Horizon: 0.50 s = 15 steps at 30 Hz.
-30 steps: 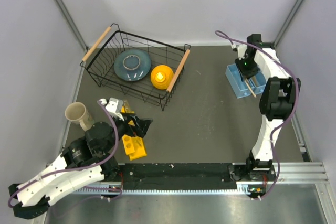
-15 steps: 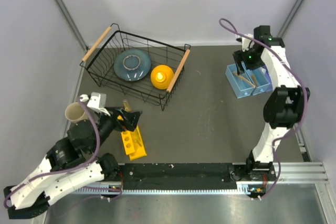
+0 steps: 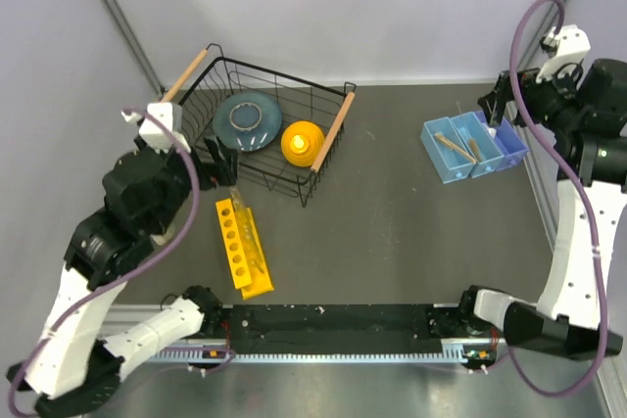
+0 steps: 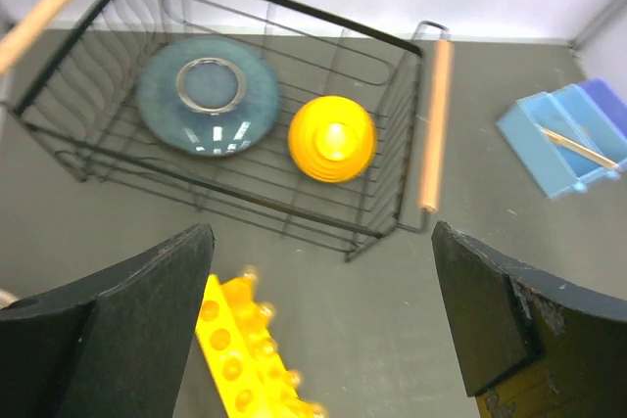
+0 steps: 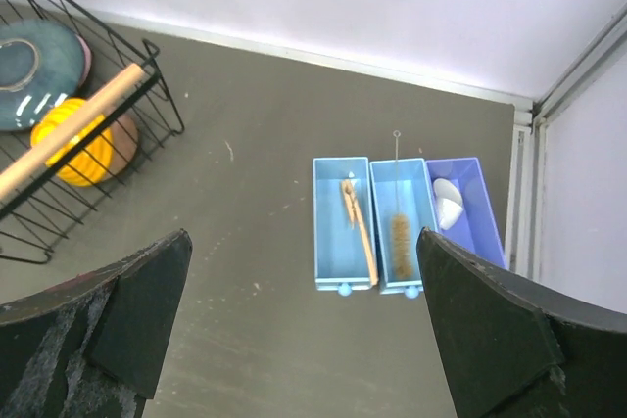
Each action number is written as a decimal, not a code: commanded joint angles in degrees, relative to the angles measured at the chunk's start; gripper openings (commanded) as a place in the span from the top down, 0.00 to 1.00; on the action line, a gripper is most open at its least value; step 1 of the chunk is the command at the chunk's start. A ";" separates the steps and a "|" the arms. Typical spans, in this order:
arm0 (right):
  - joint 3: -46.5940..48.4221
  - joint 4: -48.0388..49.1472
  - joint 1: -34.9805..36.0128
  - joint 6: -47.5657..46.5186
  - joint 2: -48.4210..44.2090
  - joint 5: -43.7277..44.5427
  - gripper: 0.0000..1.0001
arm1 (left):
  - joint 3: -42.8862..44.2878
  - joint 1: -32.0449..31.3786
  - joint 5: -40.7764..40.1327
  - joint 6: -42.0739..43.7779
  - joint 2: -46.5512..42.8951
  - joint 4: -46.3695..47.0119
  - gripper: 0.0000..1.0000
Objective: Organize the chemistry lab equipment
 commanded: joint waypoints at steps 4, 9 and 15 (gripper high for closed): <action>-8.85 9.89 -0.39 14.15 -9.57 6.91 0.01 | 3.55 34.87 41.11 3.72 10.04 -0.49 0.01; -10.26 9.28 -0.30 17.51 -12.73 11.13 0.01 | 2.41 43.87 46.69 2.04 8.29 2.60 0.01; -7.98 7.25 -0.30 19.53 -14.14 15.18 0.01 | 0.92 44.04 42.74 5.20 4.43 1.11 0.01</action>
